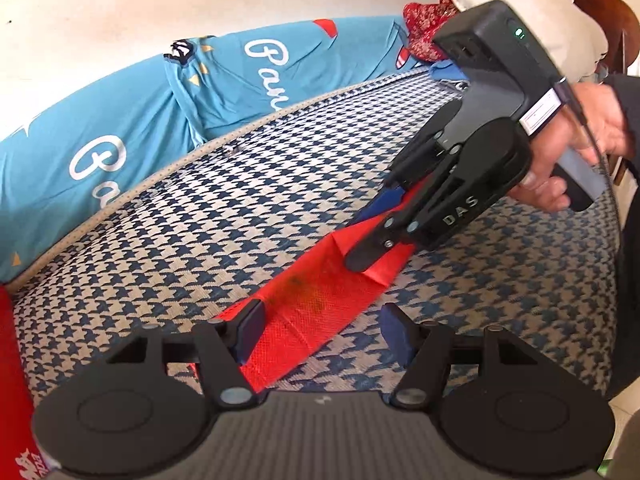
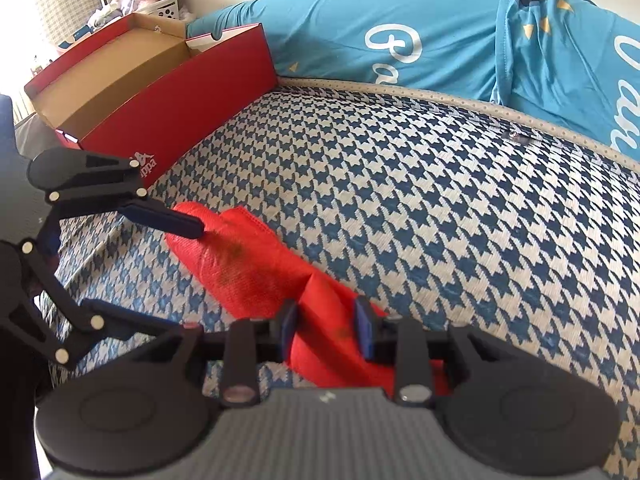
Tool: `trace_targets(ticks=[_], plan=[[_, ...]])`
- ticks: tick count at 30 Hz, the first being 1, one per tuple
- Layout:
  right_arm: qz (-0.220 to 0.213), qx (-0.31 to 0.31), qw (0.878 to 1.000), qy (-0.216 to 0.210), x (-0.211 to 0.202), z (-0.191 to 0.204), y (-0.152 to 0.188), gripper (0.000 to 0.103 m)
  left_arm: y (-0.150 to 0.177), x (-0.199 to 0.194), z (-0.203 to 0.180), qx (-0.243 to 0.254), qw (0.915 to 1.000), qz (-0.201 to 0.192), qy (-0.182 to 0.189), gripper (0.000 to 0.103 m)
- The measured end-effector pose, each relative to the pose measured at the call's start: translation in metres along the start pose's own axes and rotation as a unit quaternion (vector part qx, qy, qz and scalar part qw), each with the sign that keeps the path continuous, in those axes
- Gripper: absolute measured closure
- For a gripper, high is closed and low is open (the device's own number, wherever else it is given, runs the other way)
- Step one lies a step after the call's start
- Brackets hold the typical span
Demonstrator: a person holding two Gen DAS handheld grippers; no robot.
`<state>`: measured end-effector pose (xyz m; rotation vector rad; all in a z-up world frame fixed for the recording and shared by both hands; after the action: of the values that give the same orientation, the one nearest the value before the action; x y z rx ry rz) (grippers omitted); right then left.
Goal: Fold shopping bag
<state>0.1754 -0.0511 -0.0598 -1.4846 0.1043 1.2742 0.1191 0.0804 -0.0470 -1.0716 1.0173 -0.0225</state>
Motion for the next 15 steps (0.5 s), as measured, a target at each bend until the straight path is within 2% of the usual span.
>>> trace_targets(ticks=[4, 9, 12, 15], plan=[[0.002, 0.003, 1.000, -0.001, 0.001, -0.001, -0.001, 0.076, 0.001, 0.010, 0.000, -0.008, 1.0000, 0.003, 0.000, 0.033], [0.002, 0.000, 1.000, 0.002, 0.001, -0.001, -0.001, 0.075, 0.007, 0.023, -0.009, 0.012, 0.9998, 0.010, -0.010, 0.019], [0.001, -0.007, 1.000, 0.005, 0.000, -0.001, -0.002, 0.074, 0.006, 0.032, -0.012, -0.010, 0.9999, 0.012, -0.006, 0.011], [-0.001, -0.015, 1.000, 0.012, 0.000, 0.000, -0.002, 0.068, 0.005, 0.035, -0.002, -0.069, 0.9975, 0.006, 0.013, 0.011]])
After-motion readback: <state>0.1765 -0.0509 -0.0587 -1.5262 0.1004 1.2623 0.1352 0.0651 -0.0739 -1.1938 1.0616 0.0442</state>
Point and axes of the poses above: each gripper's, at about its wrist camera, not at the fingertips, and x roughly the way its jaws point, z to its left, y to its underside, the point moved 3 cm from there along x, roughly the way its jaws point, and after that the axes turned 3 degrees about -y, right-handed, at the moved point
